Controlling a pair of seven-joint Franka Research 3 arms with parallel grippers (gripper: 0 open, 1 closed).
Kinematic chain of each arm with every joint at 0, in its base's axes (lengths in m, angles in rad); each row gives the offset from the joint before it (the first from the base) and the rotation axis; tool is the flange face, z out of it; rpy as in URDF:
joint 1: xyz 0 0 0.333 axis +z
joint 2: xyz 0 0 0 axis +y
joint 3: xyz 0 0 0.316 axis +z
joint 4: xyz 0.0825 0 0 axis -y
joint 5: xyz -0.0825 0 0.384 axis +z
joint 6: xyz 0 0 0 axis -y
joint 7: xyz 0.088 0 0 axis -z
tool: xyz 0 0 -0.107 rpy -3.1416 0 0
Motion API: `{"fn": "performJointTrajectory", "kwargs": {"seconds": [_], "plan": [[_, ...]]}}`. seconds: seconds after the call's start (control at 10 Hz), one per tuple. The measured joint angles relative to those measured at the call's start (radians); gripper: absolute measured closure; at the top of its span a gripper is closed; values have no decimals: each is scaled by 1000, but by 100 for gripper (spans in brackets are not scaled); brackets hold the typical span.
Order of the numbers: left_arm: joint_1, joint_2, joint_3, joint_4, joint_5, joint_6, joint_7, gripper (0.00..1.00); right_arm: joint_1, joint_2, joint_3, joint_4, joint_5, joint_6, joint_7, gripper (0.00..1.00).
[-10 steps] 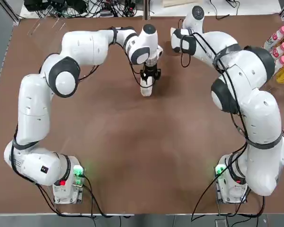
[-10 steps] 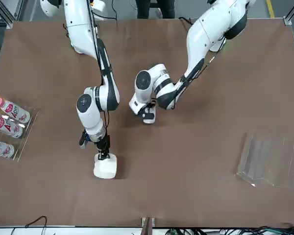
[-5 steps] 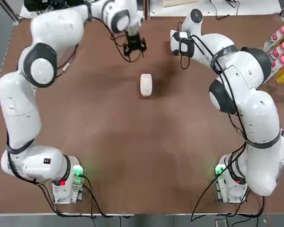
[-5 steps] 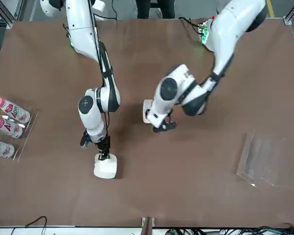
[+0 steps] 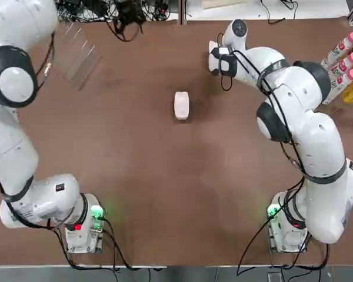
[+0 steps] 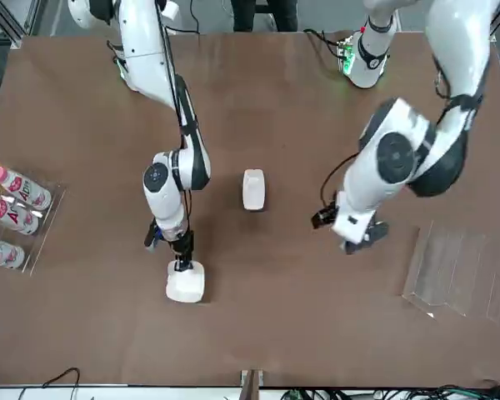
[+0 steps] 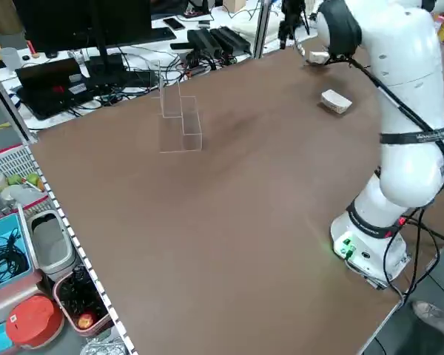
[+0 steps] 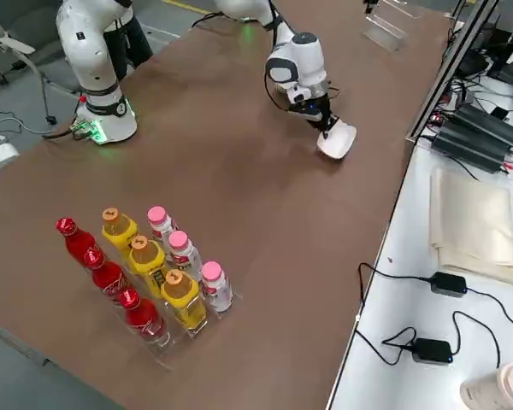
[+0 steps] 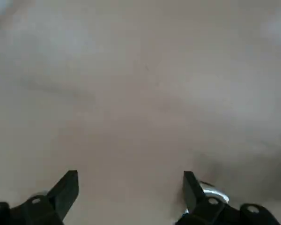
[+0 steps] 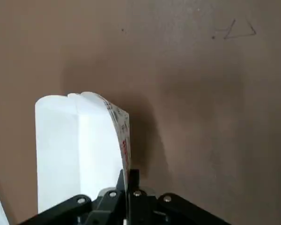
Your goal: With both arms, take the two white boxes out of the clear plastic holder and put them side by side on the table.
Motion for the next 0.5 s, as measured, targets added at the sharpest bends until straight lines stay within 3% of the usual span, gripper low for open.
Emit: {"fn": "performJointTrajectory", "kwargs": {"seconds": [0.3, 0.4, 0.5], "plan": [[117, -40, -20, -5, -2, -24, 154, 1, -1, 6, 0, 0, 0, 3, 0, 98], [134, -56, -3, -4, -22, -52, 243, 1, -1, 6, 1, 0, 0, 3, 0, 98], [134, -92, 57, -3, -86, -71, 346, 1, -1, 7, 1, 0, 0, 3, 0, 98]]}}
